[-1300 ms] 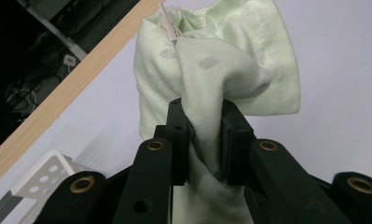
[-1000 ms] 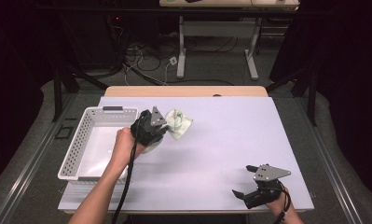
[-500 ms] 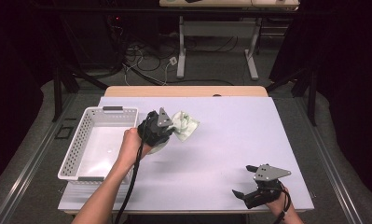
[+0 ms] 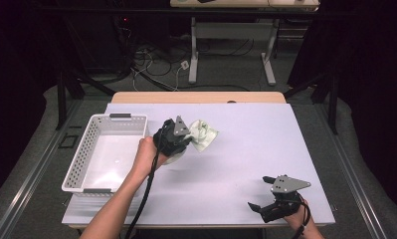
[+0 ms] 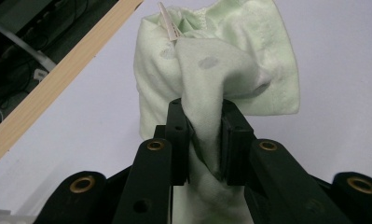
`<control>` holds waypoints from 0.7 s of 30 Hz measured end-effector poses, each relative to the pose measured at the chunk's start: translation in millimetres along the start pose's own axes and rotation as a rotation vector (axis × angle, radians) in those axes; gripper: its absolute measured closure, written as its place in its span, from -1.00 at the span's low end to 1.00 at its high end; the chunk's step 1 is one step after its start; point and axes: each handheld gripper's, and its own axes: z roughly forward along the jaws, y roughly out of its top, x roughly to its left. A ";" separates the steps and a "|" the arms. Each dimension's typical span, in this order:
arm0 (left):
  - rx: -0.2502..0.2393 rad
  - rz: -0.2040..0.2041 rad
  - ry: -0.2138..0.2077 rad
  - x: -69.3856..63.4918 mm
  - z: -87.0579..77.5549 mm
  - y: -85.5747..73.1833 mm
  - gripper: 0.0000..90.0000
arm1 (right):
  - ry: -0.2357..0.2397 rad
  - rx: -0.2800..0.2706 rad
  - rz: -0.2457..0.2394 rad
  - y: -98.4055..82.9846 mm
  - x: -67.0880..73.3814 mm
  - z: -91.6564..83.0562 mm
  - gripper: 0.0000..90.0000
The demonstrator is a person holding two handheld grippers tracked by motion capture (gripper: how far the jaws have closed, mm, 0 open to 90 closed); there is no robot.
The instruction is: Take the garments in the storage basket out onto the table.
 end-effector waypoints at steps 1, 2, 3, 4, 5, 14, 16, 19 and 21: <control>-0.004 -0.005 -0.002 -0.9 1.2 0.0 0.71 | 0.001 0.000 -0.003 0.0 -0.3 -0.2 -1.00; -0.005 -0.003 -0.003 -1.1 1.7 -0.1 0.71 | 0.001 0.000 -0.003 0.0 -0.2 -0.2 -1.00; -0.004 -0.002 -0.004 -1.2 2.4 -0.1 0.71 | 0.003 0.000 0.000 0.0 0.0 -0.1 -1.00; -0.004 -0.002 -0.004 -1.2 2.4 -0.1 0.71 | 0.003 0.000 0.000 0.0 0.0 -0.1 -1.00; -0.012 -0.005 -0.007 -1.6 3.8 -0.6 0.71 | 0.002 0.000 -0.005 0.0 -0.4 -0.2 -1.00; -0.017 -0.003 -0.013 -4.7 13.0 -2.6 0.71 | 0.002 0.001 -0.005 0.1 -0.2 -0.1 -1.00; -0.015 0.004 -0.015 -4.6 13.7 -2.6 0.71 | 0.002 0.001 -0.005 0.1 -0.1 -0.1 -1.00; -0.012 0.002 -0.019 -5.9 17.1 -3.4 0.70 | 0.003 0.001 -0.004 0.0 0.0 -0.1 -1.00; -0.011 0.000 -0.025 -6.3 19.2 -3.9 0.71 | 0.003 0.001 -0.004 0.1 0.0 -0.1 -1.00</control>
